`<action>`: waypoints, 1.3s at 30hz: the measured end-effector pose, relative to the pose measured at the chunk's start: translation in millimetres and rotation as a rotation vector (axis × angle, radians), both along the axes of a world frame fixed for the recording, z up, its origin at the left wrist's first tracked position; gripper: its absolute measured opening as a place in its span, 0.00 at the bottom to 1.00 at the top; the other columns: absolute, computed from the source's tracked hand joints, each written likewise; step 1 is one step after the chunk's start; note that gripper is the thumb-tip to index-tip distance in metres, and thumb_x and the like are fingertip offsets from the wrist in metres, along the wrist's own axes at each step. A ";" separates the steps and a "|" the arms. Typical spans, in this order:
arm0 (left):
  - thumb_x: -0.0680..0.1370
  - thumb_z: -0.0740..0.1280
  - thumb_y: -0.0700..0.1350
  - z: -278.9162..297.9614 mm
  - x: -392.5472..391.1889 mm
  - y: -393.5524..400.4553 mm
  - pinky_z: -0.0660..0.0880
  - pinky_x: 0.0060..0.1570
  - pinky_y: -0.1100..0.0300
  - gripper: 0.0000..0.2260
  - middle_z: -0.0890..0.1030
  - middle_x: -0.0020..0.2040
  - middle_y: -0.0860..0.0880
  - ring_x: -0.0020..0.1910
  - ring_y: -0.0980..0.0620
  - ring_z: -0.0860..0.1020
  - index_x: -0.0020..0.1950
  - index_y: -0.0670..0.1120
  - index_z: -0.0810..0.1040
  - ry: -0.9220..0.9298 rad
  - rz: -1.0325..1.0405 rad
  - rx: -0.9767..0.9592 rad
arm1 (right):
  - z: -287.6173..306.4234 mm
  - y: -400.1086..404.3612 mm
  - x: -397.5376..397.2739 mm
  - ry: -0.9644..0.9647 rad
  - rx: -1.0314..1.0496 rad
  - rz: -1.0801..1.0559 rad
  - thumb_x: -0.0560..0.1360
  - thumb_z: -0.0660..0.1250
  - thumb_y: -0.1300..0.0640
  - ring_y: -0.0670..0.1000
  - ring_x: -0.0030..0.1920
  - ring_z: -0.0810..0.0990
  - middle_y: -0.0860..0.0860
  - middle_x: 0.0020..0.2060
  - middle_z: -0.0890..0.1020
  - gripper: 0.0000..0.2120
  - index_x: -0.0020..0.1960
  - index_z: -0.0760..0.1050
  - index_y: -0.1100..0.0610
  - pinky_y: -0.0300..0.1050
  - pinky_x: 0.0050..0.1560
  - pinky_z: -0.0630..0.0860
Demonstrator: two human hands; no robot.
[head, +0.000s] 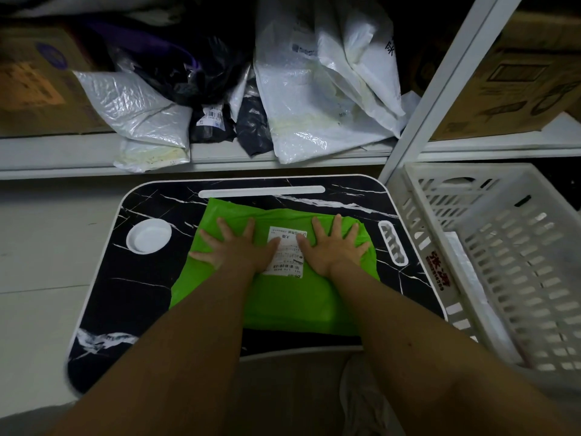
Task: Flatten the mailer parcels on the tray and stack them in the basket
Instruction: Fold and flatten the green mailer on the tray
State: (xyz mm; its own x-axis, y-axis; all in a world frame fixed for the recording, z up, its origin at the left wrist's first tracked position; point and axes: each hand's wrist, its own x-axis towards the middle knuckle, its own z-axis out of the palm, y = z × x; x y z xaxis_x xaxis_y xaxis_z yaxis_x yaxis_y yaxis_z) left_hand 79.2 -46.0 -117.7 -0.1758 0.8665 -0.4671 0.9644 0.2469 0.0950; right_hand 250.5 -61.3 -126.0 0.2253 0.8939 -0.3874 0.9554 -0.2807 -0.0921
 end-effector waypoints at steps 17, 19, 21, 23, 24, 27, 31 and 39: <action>0.79 0.43 0.64 7.2 12.0 -66.5 0.42 0.67 0.29 0.27 0.41 0.78 0.43 0.76 0.37 0.39 0.77 0.58 0.46 -0.009 -0.046 0.294 | 29.9 -52.3 -63.3 -0.034 0.318 -0.118 0.80 0.49 0.41 0.63 0.77 0.41 0.58 0.78 0.47 0.29 0.78 0.49 0.48 0.74 0.69 0.41; 0.79 0.41 0.65 -1.9 8.8 -88.5 0.43 0.67 0.29 0.28 0.39 0.78 0.44 0.75 0.37 0.38 0.77 0.59 0.42 -0.005 -0.046 0.282 | 21.4 -78.9 -72.5 0.002 0.324 -0.132 0.80 0.48 0.40 0.63 0.77 0.39 0.58 0.78 0.45 0.29 0.78 0.48 0.46 0.74 0.68 0.38; 0.78 0.40 0.66 -9.3 5.4 -105.0 0.44 0.67 0.29 0.28 0.38 0.78 0.44 0.76 0.37 0.38 0.77 0.60 0.40 -0.020 -0.039 0.309 | 10.8 -101.0 -74.1 0.036 0.335 -0.144 0.80 0.47 0.39 0.62 0.77 0.39 0.57 0.79 0.45 0.28 0.78 0.48 0.43 0.74 0.68 0.38; 0.78 0.40 0.67 -14.5 5.5 -111.4 0.42 0.68 0.29 0.29 0.38 0.78 0.44 0.76 0.38 0.38 0.76 0.60 0.40 -0.066 -0.047 0.362 | 2.2 -112.0 -68.9 0.031 0.320 -0.132 0.80 0.45 0.38 0.62 0.77 0.37 0.55 0.79 0.44 0.28 0.78 0.46 0.41 0.73 0.69 0.38; 0.77 0.40 0.67 -16.4 6.1 -112.9 0.42 0.67 0.29 0.29 0.38 0.78 0.44 0.76 0.38 0.38 0.76 0.60 0.40 -0.087 -0.053 0.381 | -0.7 -114.6 -66.3 0.022 0.315 -0.121 0.80 0.44 0.37 0.62 0.77 0.37 0.55 0.79 0.43 0.28 0.78 0.45 0.41 0.73 0.68 0.38; 0.77 0.41 0.67 -24.2 5.8 -117.3 0.42 0.68 0.30 0.28 0.40 0.78 0.44 0.76 0.39 0.38 0.76 0.61 0.42 -0.098 -0.051 0.415 | -4.2 -119.4 -66.6 0.005 0.332 -0.106 0.80 0.43 0.36 0.62 0.77 0.37 0.54 0.79 0.44 0.28 0.78 0.44 0.40 0.74 0.68 0.37; 0.78 0.43 0.65 -27.7 2.7 -119.0 0.43 0.69 0.31 0.27 0.44 0.78 0.43 0.76 0.39 0.41 0.77 0.60 0.45 -0.052 -0.045 0.424 | -6.7 -119.5 -70.7 0.000 0.318 -0.095 0.80 0.44 0.37 0.63 0.77 0.38 0.55 0.79 0.44 0.28 0.78 0.44 0.41 0.73 0.67 0.36; 0.78 0.47 0.65 -17.3 2.9 -104.6 0.48 0.71 0.36 0.28 0.58 0.75 0.39 0.76 0.38 0.50 0.73 0.51 0.61 -0.010 -0.093 0.360 | 4.7 -99.1 -52.9 -0.110 0.319 -0.021 0.77 0.48 0.35 0.56 0.67 0.65 0.52 0.67 0.70 0.31 0.74 0.62 0.51 0.66 0.68 0.53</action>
State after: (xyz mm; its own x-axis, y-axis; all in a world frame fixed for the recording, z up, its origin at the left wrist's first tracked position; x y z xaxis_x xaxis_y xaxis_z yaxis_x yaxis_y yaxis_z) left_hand 82.1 -150.6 -135.0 -0.0860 0.9877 -0.1309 0.9797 0.1077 0.1692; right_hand 197.6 -160.4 -121.4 0.2698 0.9610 -0.0610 0.9588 -0.2740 -0.0748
